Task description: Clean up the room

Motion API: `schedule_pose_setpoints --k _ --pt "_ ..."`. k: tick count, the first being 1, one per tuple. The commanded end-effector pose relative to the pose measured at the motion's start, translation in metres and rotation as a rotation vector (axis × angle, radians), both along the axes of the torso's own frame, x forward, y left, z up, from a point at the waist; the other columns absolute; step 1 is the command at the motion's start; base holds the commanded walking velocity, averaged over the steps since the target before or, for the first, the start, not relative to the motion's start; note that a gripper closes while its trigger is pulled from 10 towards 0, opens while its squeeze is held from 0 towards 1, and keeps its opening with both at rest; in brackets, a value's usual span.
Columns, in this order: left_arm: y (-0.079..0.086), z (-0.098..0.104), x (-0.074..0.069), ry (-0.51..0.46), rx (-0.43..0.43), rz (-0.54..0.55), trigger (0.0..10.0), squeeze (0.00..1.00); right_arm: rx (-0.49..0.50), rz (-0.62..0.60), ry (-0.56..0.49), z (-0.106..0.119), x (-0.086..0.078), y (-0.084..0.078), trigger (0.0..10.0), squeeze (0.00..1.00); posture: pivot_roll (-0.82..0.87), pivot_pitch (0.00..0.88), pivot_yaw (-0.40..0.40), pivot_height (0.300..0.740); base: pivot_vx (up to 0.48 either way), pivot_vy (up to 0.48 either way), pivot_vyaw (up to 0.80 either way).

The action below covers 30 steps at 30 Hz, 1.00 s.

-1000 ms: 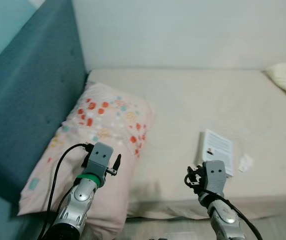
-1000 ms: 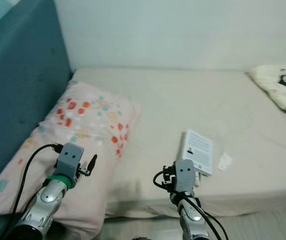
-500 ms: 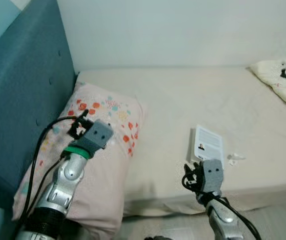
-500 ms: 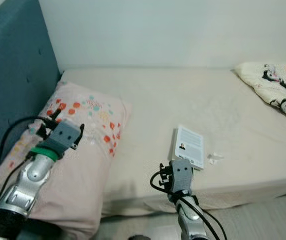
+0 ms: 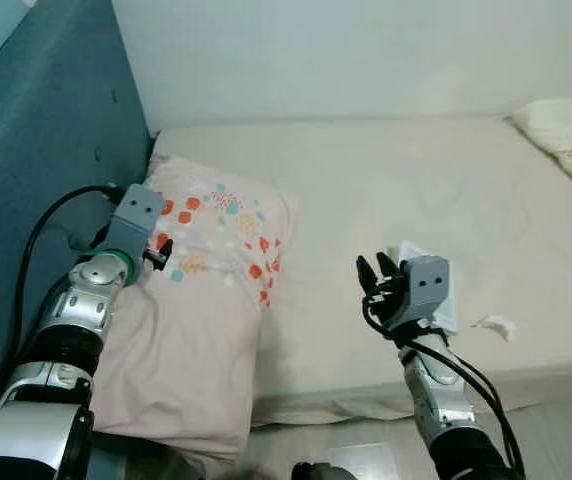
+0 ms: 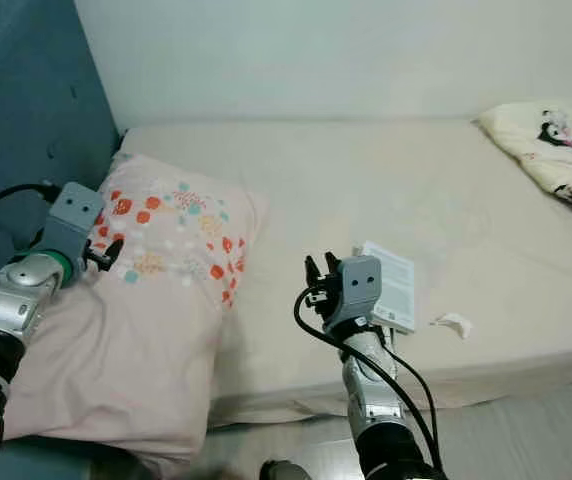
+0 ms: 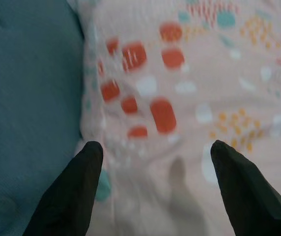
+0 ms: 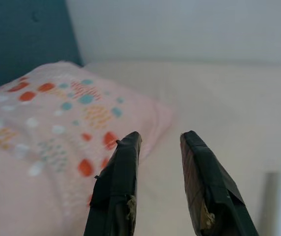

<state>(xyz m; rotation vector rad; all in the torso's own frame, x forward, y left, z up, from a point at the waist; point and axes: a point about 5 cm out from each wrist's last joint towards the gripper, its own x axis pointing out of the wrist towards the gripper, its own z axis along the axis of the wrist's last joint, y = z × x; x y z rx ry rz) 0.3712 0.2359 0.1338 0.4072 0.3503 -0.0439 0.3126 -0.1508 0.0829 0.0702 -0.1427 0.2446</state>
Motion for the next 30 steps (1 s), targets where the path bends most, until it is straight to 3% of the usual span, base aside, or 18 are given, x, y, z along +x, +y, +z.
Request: schedule_pose_setpoints --k 1,4,7,10,14,18,22,23,25,26,30 --pt "0.003 -0.006 -0.002 0.046 -0.033 0.010 10.0 0.00 0.023 -0.012 0.041 -0.008 -0.004 -0.003 10.0 0.00 0.07 0.116 0.041 0.740 0.000 0.000 0.00" --pt "0.006 -0.006 -0.004 0.109 -0.064 0.019 10.0 0.00 0.236 -0.025 0.210 -0.030 -0.002 -0.006 10.0 0.00 0.10 0.148 0.062 0.740 0.000 0.000 0.00" --pt "0.007 -0.007 -0.005 0.155 -0.111 -0.001 10.0 0.00 0.381 0.026 0.289 -0.032 0.006 0.002 10.0 0.00 0.13 0.176 0.060 0.740 0.000 0.000 0.00" --pt "0.008 -0.011 -0.007 0.190 -0.144 -0.023 10.0 0.00 0.413 0.048 0.318 -0.029 0.013 0.007 10.0 0.00 0.14 0.183 0.059 0.740 0.000 0.000 0.00" --pt "0.020 -0.034 -0.021 0.270 -0.087 0.028 10.0 0.00 0.477 0.128 0.329 -0.018 0.023 0.015 10.0 0.00 0.17 0.215 0.046 0.740 0.000 0.000 0.00" --pt "0.023 -0.041 -0.025 0.285 -0.068 0.051 10.0 0.00 0.490 0.147 0.331 -0.016 0.026 0.017 10.0 0.00 0.17 0.219 0.043 0.740 0.000 0.000 0.00" --pt "0.007 -0.073 -0.039 0.393 -0.043 0.069 10.0 0.00 0.671 0.231 0.410 -0.013 0.033 0.028 10.0 0.00 0.18 0.234 0.029 0.740 0.000 0.000 0.00" --pt "0.003 -0.076 -0.039 0.397 -0.041 0.069 7.8 0.00 0.666 0.233 0.418 -0.013 0.033 0.030 10.0 0.00 0.18 0.233 0.028 0.740 0.000 0.000 0.00" --pt "-0.001 -0.079 -0.039 0.396 -0.042 0.068 7.8 0.00 0.647 0.234 0.424 -0.013 0.033 0.032 10.0 0.00 0.18 0.233 0.028 0.740 0.000 0.000 0.00" --pt "-0.004 -0.078 -0.038 0.385 -0.041 0.066 0.0 0.00 0.645 0.238 0.422 -0.013 0.033 0.034 10.0 0.00 0.17 0.232 0.030 0.740 0.000 0.000 0.00" --pt "-0.012 -0.074 -0.033 0.342 -0.041 0.059 0.0 0.00 0.646 0.257 0.415 -0.014 0.031 0.038 10.0 0.00 0.16 0.230 0.032 0.740 0.000 0.000 0.00"
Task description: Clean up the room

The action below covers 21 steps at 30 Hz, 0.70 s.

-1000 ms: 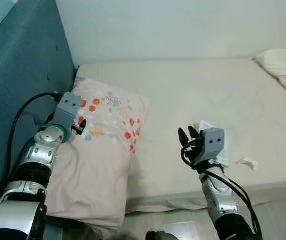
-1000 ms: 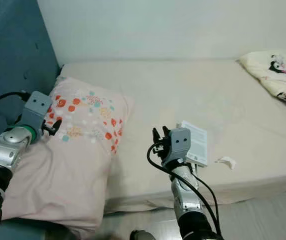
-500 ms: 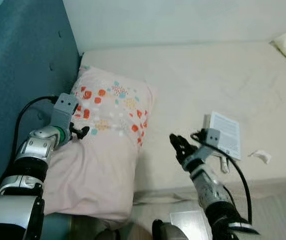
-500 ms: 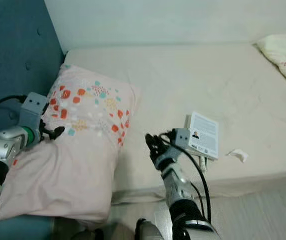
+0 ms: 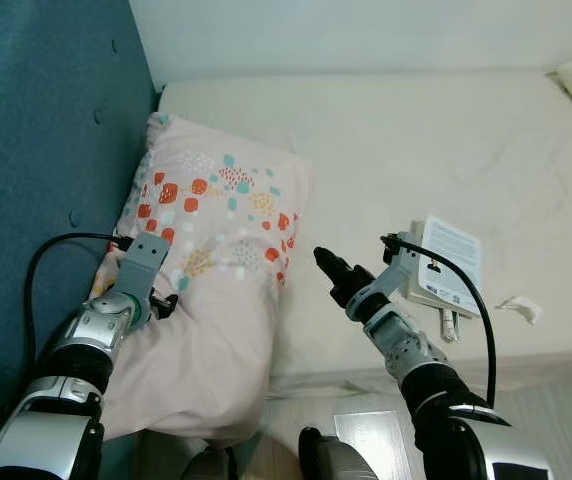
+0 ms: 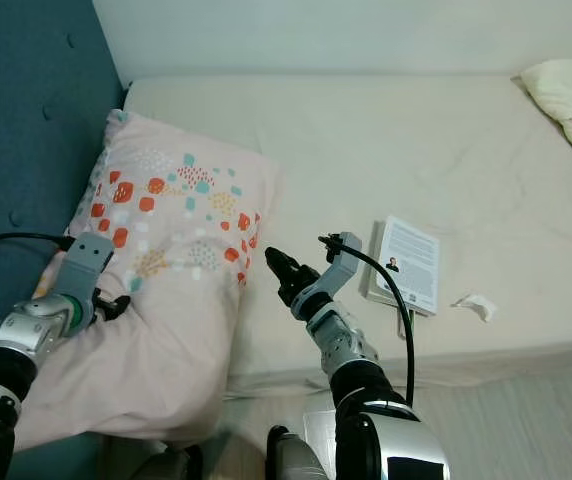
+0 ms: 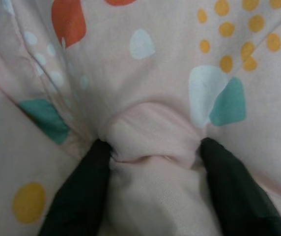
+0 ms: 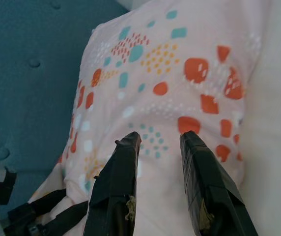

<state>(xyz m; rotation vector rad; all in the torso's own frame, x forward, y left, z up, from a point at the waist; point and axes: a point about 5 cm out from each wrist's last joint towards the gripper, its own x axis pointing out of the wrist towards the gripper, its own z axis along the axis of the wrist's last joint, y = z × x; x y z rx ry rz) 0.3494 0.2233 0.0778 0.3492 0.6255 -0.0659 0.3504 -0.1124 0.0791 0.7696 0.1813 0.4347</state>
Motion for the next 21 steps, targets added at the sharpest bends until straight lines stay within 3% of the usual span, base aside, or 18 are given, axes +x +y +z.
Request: schedule_pose_setpoints --k 1,8,21 --pt "0.001 -0.018 -0.012 0.070 0.005 0.014 0.0 0.00 0.004 0.003 0.029 -0.011 -0.007 0.000 10.0 0.00 0.16 0.230 0.032 0.740 0.000 0.000 0.00" --pt "-0.014 -0.006 -0.002 0.006 -0.049 0.002 0.0 0.00 -0.001 0.002 0.027 -0.016 -0.012 -0.005 10.0 0.00 0.15 0.223 0.033 0.740 0.000 0.000 0.00" --pt "-0.027 0.003 0.001 -0.043 -0.044 -0.092 0.0 0.00 -0.006 -0.064 0.006 -0.017 -0.014 -0.022 10.0 0.00 0.13 0.210 0.039 0.740 0.000 0.000 0.00"
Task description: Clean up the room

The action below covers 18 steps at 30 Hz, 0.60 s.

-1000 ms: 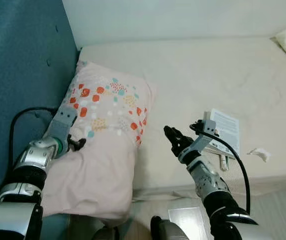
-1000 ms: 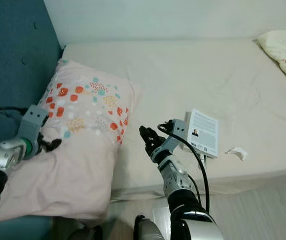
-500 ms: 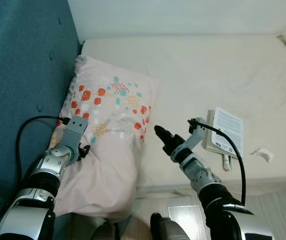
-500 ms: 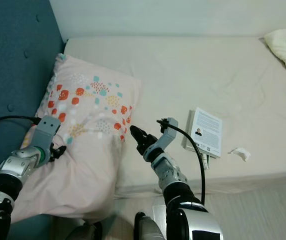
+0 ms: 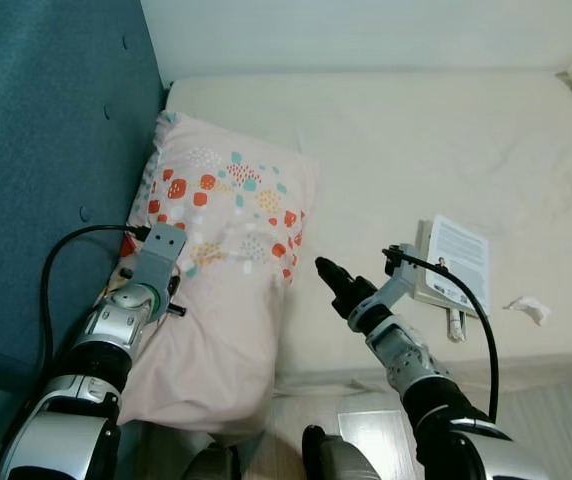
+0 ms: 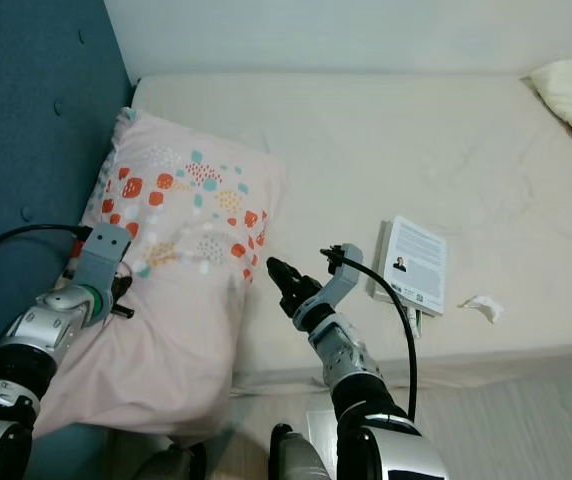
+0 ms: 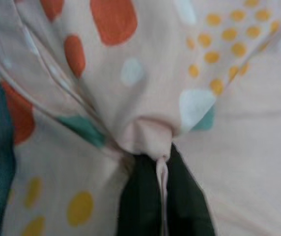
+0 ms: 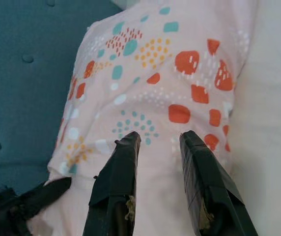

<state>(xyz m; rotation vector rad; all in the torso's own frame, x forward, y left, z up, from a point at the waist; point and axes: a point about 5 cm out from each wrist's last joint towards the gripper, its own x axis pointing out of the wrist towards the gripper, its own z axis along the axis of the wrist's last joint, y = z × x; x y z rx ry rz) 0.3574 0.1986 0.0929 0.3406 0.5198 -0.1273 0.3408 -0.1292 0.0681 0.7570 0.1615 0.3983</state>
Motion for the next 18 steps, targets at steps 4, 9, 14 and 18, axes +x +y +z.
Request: schedule_pose_setpoints --k 4,9,14,18 --pt "-0.006 -0.005 -0.009 0.038 -0.025 -0.075 0.0 0.00 0.006 -0.055 0.008 -0.006 -0.006 -0.014 10.0 0.00 0.13 0.206 0.042 0.740 0.000 0.000 0.00" --pt "-0.008 0.004 -0.012 0.017 -0.037 -0.110 0.0 0.00 0.007 -0.091 0.004 -0.006 -0.006 -0.021 10.0 0.00 0.13 0.200 0.044 0.740 0.000 0.000 0.00" --pt "-0.010 0.009 -0.014 -0.011 -0.063 -0.107 0.0 0.00 0.004 -0.105 0.003 -0.006 -0.006 -0.024 10.0 0.00 0.13 0.195 0.043 0.740 0.000 0.000 0.00" --pt "-0.021 0.040 -0.005 -0.177 -0.182 -0.032 0.0 0.00 0.000 -0.112 -0.004 -0.005 -0.007 -0.026 10.0 0.00 0.12 0.189 0.040 0.740 0.000 0.000 0.00"
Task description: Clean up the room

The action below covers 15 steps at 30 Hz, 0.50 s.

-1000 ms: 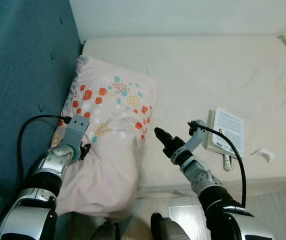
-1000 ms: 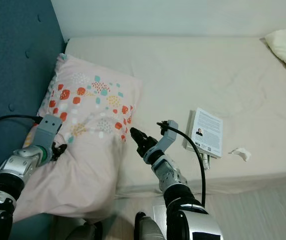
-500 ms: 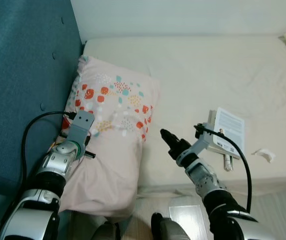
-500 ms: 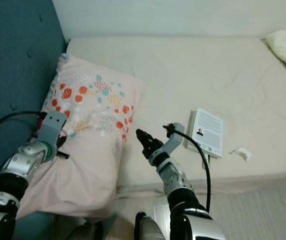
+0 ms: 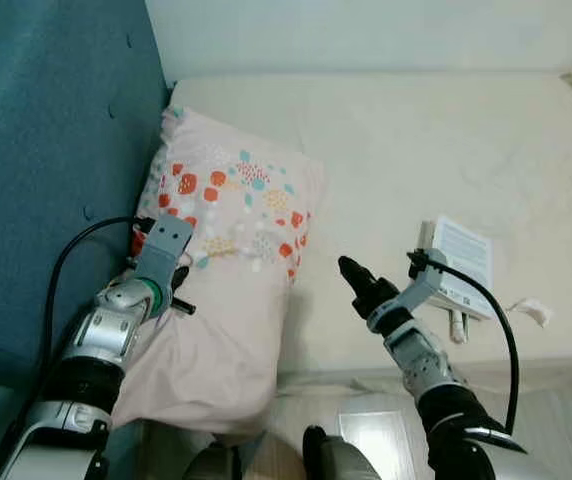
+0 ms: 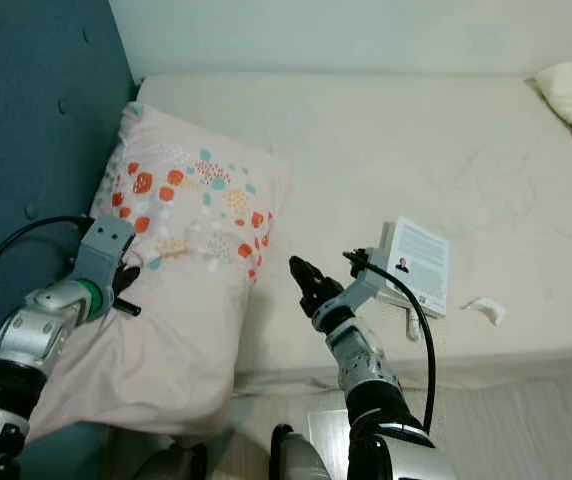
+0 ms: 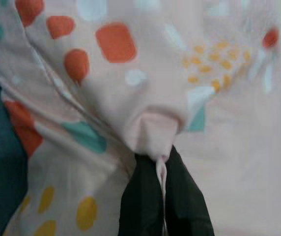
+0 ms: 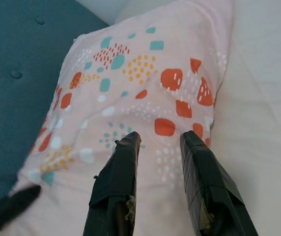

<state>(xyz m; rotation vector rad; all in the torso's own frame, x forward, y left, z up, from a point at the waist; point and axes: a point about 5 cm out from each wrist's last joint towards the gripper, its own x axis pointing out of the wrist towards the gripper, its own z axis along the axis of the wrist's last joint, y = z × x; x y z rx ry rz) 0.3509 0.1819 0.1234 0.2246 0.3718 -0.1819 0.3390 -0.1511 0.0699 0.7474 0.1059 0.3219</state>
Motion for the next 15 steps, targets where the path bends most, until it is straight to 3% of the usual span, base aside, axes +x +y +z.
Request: schedule_pose_setpoints --k 1,3,4,5,8,15 --pt "-0.009 0.023 0.005 -0.111 -0.077 0.027 8.2 0.00 0.007 -0.024 0.018 -0.006 -0.005 -0.004 10.0 0.00 0.12 0.185 0.033 0.740 0.000 0.000 0.00" --pt "-0.014 0.034 0.008 -0.161 -0.095 0.035 8.2 0.00 0.005 -0.025 0.017 -0.006 -0.005 -0.004 10.0 0.00 0.12 0.184 0.032 0.740 0.000 0.000 0.00" --pt "-0.022 0.050 0.011 -0.228 -0.127 0.031 10.0 0.00 0.002 -0.024 0.016 -0.006 -0.005 -0.003 10.0 0.00 0.12 0.180 0.031 0.740 0.000 0.000 0.00" --pt "-0.032 0.067 0.014 -0.294 -0.164 0.025 10.0 0.00 -0.008 -0.015 0.014 -0.006 -0.006 -0.001 10.0 0.00 0.11 0.177 0.031 0.740 0.000 0.000 0.00" --pt "-0.046 0.093 0.018 -0.396 -0.223 0.034 10.0 0.00 -0.023 0.001 0.009 -0.007 -0.007 0.006 10.0 0.00 0.11 0.173 0.032 0.740 0.000 0.000 0.00" --pt "-0.055 0.113 0.024 -0.485 -0.238 0.116 10.0 0.00 -0.024 0.006 0.007 -0.008 -0.008 0.009 10.0 0.00 0.10 0.168 0.034 0.740 0.000 0.000 0.00"
